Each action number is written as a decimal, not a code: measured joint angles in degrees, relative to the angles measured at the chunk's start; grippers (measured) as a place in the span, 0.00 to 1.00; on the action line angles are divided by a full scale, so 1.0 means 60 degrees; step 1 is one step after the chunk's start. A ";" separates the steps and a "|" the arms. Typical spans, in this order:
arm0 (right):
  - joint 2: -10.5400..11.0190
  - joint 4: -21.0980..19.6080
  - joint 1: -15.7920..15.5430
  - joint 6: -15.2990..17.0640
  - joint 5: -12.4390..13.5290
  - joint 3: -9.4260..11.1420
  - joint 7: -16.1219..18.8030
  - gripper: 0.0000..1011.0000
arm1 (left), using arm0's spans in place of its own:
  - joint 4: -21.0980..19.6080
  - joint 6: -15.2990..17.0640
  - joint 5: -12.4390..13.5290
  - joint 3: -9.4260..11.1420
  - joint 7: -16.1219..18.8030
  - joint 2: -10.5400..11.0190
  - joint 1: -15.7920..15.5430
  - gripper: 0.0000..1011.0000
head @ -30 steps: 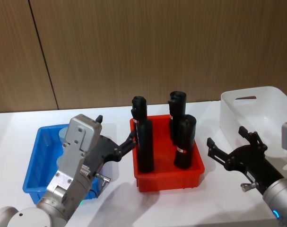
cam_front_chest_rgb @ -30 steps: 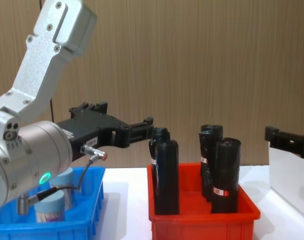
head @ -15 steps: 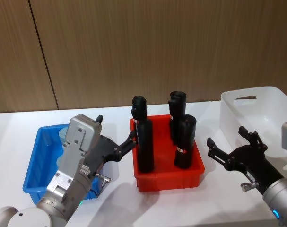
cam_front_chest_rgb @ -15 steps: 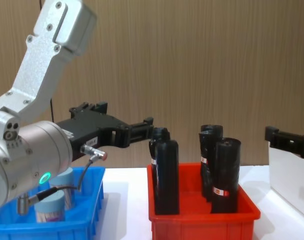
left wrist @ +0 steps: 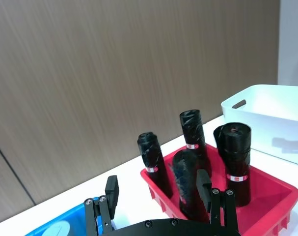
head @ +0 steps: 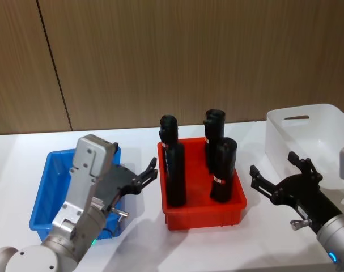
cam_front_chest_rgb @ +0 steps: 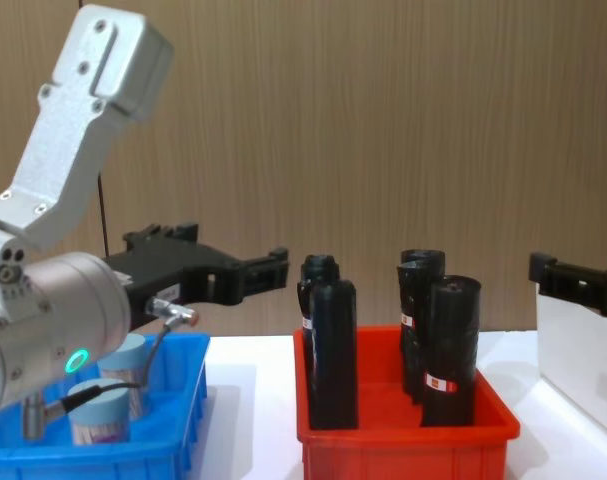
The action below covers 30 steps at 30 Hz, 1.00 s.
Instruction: Pick the cotton swabs from the blue box and place them into the white box.
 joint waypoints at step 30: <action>-0.0001 0.0000 0.0000 0.0000 0.0000 0.0000 0.0000 0.99 | 0.1126 0.0521 -0.1644 -0.0795 0.0090 0.0273 -0.0117 0.99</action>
